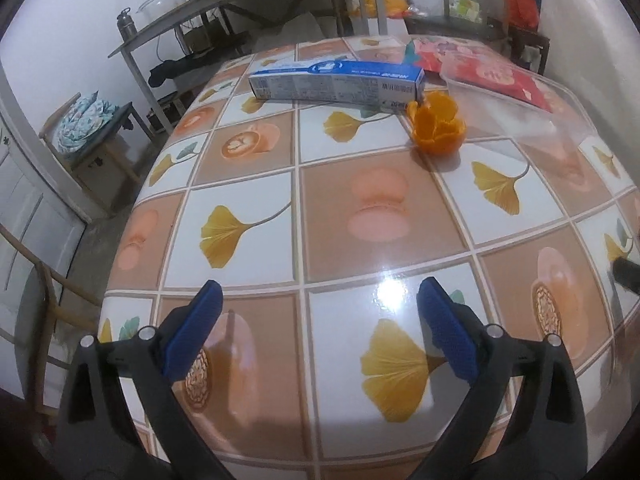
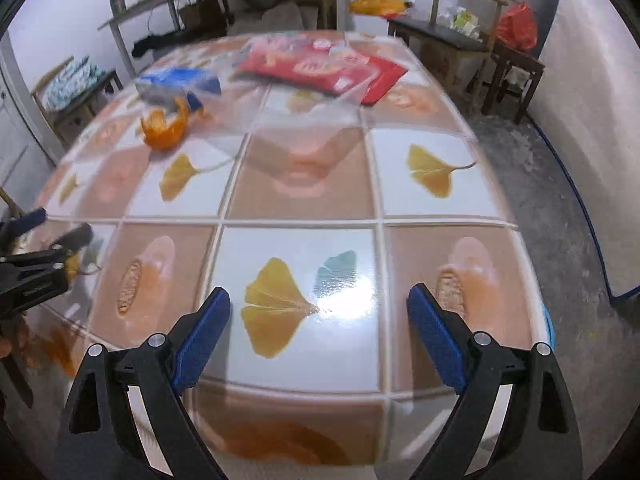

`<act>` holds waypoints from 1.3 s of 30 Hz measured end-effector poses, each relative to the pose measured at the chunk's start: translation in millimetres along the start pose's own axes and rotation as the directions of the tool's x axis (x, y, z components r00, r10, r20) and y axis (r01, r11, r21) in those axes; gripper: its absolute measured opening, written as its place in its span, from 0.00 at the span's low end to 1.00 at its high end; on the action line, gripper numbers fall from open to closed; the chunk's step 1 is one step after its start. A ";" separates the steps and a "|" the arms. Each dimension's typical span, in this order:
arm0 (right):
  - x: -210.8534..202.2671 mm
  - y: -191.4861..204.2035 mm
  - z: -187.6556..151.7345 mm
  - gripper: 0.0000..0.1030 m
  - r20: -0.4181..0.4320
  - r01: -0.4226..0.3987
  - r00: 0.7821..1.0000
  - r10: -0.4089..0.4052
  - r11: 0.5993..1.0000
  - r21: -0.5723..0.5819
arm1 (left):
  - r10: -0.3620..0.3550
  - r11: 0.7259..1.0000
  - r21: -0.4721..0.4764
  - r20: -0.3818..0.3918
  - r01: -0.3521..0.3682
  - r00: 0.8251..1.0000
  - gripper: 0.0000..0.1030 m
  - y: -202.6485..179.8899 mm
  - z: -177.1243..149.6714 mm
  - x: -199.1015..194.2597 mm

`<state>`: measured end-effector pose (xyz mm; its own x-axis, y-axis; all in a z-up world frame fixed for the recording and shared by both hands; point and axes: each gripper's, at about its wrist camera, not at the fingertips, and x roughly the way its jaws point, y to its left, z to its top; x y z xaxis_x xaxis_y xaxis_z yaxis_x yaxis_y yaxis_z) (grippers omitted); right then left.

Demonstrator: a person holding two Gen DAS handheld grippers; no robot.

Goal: Collect trash
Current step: 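Move both open tools over the table toward the orange peel and clear box, then lower the left tool onto the orange peel and close it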

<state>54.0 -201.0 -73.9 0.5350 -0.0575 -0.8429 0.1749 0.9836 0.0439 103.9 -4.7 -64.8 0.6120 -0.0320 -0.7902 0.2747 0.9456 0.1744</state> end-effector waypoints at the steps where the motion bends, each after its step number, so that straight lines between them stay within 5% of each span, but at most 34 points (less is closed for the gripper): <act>1: 2.5 0.4 -0.4 0.91 0.008 0.009 1.000 -0.009 1.000 -0.006 | -0.008 1.000 -0.013 0.003 0.008 1.000 0.92 1.9 -0.9 -0.2; 7: 7.8 -0.7 1.0 0.94 0.016 0.003 1.000 -0.003 1.000 -0.029 | -0.102 0.984 -0.153 -0.063 0.091 0.993 0.93 19.6 -3.2 9.5; 24: 6.7 -6.1 -0.3 0.94 -0.020 -0.033 0.999 0.032 0.998 -0.055 | -0.119 0.987 -0.118 -0.114 0.105 0.986 0.93 17.4 0.8 14.8; 28: 6.1 -6.0 -1.8 0.94 -0.008 -0.036 0.999 0.035 0.998 -0.059 | -0.197 0.970 -0.131 0.060 0.203 0.979 0.93 19.2 22.4 -6.4; 31: 6.1 -5.7 -1.3 0.94 -0.010 -0.036 0.999 0.035 0.998 -0.057 | -0.214 0.969 -0.103 0.114 0.226 0.970 0.92 11.8 47.8 -7.9; 33: 6.3 -5.6 -0.5 0.94 -0.015 -0.036 0.999 0.035 0.998 -0.057 | -0.260 0.955 -0.106 0.144 0.276 0.955 0.90 9.3 66.0 -0.9; 35: 6.2 -5.5 -0.5 0.94 -0.013 -0.034 0.999 0.034 0.998 -0.055 | -0.288 0.946 -0.115 0.138 0.304 0.948 0.68 7.5 81.1 10.7; 39: 6.5 -4.9 -0.4 0.94 -0.011 -0.028 1.000 0.027 0.999 -0.044 | -0.374 0.904 -0.191 0.080 0.383 0.924 0.62 8.1 105.7 41.3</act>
<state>56.3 -206.1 -79.8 0.5307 -0.0290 -0.8470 0.1231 0.9914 0.0433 209.8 -32.6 -33.9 0.5218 -0.4095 -0.7484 0.3407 0.9043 -0.2573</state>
